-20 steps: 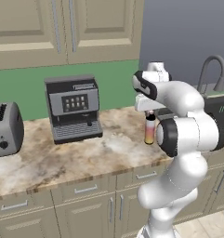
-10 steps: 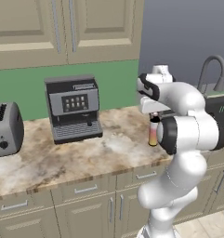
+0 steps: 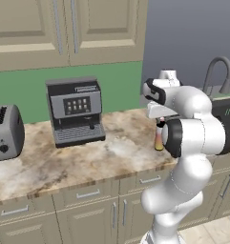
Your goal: Place the large bottle from the dining counter next to the other large bottle outside the sink, and place the small bottle from the dining counter next to the other small bottle inside the sink.
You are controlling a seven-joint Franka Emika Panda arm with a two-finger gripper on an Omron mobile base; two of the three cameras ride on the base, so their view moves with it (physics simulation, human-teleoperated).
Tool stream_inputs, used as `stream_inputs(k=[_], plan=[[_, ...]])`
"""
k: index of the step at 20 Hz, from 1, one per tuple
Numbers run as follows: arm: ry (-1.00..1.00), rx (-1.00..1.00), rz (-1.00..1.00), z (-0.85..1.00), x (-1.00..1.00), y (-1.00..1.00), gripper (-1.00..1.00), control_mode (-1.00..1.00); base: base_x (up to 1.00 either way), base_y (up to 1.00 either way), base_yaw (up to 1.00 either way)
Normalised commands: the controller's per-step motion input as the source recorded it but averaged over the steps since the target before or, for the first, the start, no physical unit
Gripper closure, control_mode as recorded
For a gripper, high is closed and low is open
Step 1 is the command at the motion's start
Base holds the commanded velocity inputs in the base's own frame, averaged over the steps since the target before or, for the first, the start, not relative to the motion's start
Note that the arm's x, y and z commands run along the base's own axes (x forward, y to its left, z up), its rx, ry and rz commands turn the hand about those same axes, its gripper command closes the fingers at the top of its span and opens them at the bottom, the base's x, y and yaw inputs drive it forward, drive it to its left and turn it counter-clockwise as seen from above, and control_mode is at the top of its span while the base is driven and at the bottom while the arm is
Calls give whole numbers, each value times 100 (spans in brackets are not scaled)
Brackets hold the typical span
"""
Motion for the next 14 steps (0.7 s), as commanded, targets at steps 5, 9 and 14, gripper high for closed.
stream_inputs(k=[5, 9, 14], plan=[[-7, 0, 2, -23, 0, 0, 100, -100, 0, 0, 0], [-2, 0, 0, -25, 0, 0, 100, -100, 0, 0, 0], [0, 0, 0, -15, 0, 0, 100, -100, 0, 0, 0]])
